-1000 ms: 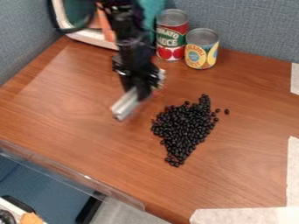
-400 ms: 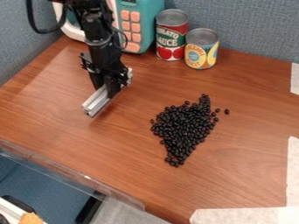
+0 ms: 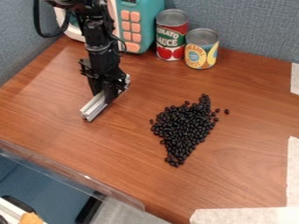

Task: Sweep into pile

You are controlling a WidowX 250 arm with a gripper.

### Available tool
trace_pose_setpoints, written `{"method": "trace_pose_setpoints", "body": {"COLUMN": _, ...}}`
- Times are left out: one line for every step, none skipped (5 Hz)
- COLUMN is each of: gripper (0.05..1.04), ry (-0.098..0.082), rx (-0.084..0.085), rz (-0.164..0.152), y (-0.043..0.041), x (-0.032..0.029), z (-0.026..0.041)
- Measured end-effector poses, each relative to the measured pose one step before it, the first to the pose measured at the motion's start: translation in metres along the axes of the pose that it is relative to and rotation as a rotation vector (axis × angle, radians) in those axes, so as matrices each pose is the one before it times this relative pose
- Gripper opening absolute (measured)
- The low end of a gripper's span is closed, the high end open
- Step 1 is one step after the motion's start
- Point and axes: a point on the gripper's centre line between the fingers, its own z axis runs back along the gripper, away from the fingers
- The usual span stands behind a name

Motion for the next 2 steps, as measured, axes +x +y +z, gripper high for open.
{"method": "trace_pose_setpoints", "body": {"gripper": 0.721, "ry": 0.0018, "rx": -0.0227, "rz": 0.0106, "y": 0.00324, "x": -0.00433, "z": 0.00084}}
{"method": "trace_pose_setpoints", "body": {"gripper": 0.981, "ry": -0.0575, "rx": 0.0090, "rz": 0.0149, "y": 0.00781, "x": -0.00853, "z": 0.03608}}
